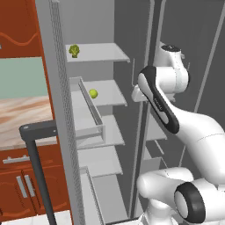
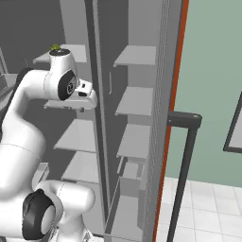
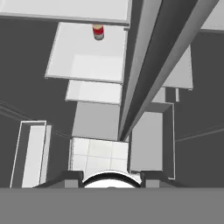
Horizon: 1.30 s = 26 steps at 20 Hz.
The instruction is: Take the pear and broccoli from the fridge shelf and place them in the freezer drawer to begin freezing them.
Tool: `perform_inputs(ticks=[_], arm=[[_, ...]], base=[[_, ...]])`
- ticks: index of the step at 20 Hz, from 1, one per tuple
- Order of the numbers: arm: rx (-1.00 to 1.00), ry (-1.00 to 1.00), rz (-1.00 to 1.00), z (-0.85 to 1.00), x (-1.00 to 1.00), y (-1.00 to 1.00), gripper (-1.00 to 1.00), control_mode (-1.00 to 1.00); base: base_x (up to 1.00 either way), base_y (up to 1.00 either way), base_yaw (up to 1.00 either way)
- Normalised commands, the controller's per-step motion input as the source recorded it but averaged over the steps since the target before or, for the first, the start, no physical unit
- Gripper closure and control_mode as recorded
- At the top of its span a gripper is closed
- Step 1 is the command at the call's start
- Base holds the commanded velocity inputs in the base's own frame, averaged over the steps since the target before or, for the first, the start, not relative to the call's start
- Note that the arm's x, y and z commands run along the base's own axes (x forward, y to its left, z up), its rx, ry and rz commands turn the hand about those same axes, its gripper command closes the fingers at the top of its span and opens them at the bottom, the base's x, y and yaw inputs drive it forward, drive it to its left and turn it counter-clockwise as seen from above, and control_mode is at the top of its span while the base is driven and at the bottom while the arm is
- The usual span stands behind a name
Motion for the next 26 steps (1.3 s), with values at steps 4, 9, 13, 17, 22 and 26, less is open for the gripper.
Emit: perform_inputs(ticks=[4, 9, 13, 17, 22, 26], arm=[[0.00, 0.00, 0.00, 0.00, -0.12, 0.05, -1.00, -1.00], [0.04, -0.02, 0.00, -0.07, -0.13, 0.60, -1.00, -1.00], [0.36, 0.00, 0.02, 0.04, -0.25, 0.14, -1.00, -1.00], [0.37, 0.00, 0.10, 0.01, -0.32, 0.28, -1.00, -1.00], [-0.01, 0.08, 0.02, -0.01, -0.12, 1.00, -1.00, -1.00], [-0.05, 0.04, 0.01, 0.00, -0.02, 0.74, -1.00, -1.00]], base=[[0.00, 0.00, 0.00], [0.00, 0.00, 0.00], [0.00, 0.00, 0.00], [0.00, 0.00, 0.00], [0.00, 0.00, 0.00], [0.00, 0.00, 0.00]])
